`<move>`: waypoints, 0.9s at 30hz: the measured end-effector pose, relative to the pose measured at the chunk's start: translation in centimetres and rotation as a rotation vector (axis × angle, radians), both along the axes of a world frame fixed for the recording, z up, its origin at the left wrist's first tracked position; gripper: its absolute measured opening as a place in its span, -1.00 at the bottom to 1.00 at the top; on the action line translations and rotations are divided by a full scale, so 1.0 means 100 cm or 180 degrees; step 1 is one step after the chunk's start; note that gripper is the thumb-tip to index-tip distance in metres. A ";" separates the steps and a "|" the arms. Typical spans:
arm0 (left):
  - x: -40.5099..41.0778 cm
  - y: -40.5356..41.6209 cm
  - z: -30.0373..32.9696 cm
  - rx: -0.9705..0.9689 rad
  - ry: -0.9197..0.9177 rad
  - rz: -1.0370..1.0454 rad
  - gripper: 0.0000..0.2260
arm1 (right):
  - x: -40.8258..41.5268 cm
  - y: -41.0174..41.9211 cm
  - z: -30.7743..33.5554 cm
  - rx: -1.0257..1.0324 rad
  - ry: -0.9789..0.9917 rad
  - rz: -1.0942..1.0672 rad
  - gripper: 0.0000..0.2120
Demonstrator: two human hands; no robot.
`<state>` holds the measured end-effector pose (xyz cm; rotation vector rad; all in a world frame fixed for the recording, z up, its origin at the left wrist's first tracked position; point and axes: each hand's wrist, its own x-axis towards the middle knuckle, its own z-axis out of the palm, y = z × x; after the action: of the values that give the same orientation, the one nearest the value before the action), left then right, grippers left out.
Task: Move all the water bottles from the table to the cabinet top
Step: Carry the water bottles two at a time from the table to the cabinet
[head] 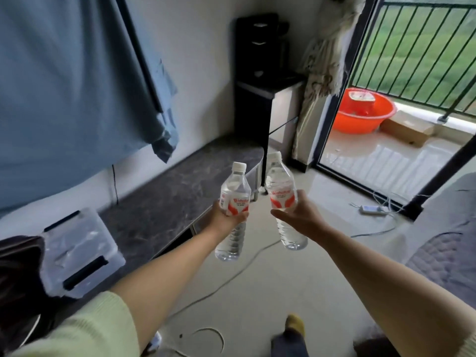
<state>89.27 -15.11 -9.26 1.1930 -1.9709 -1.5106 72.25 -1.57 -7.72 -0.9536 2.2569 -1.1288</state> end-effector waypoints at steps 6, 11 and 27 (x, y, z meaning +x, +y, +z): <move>-0.107 -0.044 -0.003 0.0198 -0.0048 0.0355 -0.77 | -0.117 -0.053 0.000 0.0051 -0.0093 0.0187 -0.43; -0.175 -0.077 0.003 0.0346 -0.0084 0.0626 -0.49 | -0.197 -0.094 0.006 0.0081 -0.0163 0.0299 -0.44; -0.327 -0.299 -0.010 0.0494 0.0011 0.0888 -0.81 | -0.356 -0.342 -0.027 0.0487 0.0081 0.0482 -0.45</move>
<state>56.55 -45.00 -10.22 1.4590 -1.6269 -1.5370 36.60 -35.75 -10.42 -1.0611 2.2126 -0.8707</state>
